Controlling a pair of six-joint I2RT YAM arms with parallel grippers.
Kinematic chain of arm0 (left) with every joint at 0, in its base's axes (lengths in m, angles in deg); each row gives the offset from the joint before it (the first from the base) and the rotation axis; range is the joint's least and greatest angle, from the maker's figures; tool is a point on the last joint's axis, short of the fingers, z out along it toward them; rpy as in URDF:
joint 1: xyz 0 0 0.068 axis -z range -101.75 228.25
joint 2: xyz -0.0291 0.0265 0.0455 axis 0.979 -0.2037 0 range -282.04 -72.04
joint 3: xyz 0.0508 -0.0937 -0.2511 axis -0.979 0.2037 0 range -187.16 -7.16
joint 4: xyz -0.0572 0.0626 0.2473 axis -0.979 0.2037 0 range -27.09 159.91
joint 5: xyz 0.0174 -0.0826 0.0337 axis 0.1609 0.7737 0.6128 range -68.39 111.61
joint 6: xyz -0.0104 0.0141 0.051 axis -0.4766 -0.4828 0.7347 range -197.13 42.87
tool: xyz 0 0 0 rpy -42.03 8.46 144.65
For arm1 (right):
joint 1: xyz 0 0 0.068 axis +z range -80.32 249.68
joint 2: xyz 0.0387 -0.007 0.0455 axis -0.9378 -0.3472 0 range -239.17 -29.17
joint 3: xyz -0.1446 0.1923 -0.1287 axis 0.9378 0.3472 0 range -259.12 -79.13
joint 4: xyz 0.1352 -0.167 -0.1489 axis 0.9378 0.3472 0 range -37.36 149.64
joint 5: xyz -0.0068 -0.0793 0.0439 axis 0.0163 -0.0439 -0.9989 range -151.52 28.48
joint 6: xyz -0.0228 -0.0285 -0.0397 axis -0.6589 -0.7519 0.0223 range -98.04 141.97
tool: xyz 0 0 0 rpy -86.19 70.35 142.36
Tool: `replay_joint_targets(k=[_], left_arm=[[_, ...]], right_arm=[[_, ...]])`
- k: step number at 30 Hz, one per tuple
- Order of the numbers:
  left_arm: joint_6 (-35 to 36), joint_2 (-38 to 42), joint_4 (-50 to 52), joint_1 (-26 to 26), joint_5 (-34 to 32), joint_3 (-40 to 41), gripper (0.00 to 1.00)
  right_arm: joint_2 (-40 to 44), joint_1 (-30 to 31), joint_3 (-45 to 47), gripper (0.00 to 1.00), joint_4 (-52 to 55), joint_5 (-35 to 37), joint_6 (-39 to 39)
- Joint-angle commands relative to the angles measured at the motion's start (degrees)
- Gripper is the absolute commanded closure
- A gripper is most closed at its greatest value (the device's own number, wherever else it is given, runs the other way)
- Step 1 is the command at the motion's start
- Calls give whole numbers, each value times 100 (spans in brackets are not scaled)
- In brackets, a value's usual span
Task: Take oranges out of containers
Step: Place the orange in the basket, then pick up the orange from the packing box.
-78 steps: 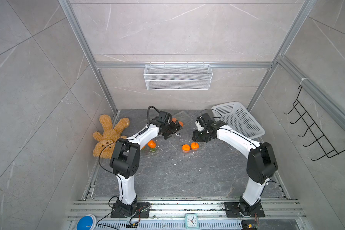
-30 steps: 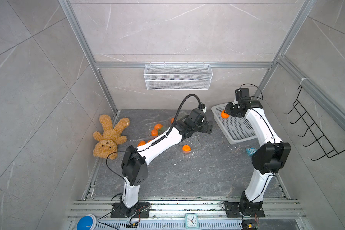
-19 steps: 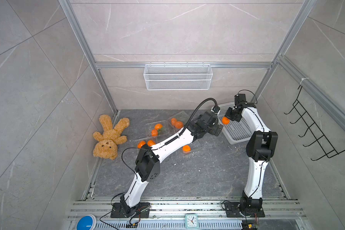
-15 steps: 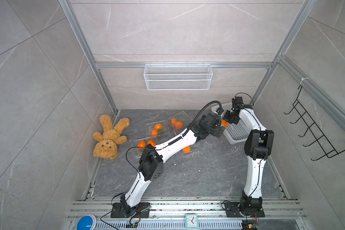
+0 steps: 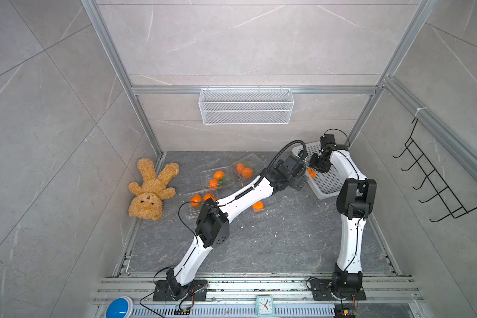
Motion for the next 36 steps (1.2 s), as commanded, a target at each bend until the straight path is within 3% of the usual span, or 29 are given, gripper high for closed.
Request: replay_joint_targets(k=[1, 9, 11, 19, 23, 30, 36], left_arm=[[-547, 367, 362, -153, 286, 60, 0], [-1681, 1585, 222, -564, 1004, 1713, 0], [-2008, 1967, 61, -711, 1261, 2278, 0], [-3263, 3440, -576, -1498, 2264, 4429, 0], [-3612, 4116, -841, -1729, 2481, 5388, 0], [-4382, 5000, -1582, -1989, 2850, 6756, 0], [-4714, 5136, -2032, -2036, 2978, 7275, 0]], right_arm=[[644, 5, 89, 47, 85, -132, -41], [2109, 455, 1093, 6, -221, -512, -347], [2423, 606, 1412, 0, -345, -685, -359], [3126, 1894, 2546, 0, -473, -1027, -500], [3185, 2539, 3195, 6, -675, -1183, -481], [2765, 3383, 3633, 20, -759, -1156, -461], [2236, 3637, 3623, 23, -724, -1057, -438]])
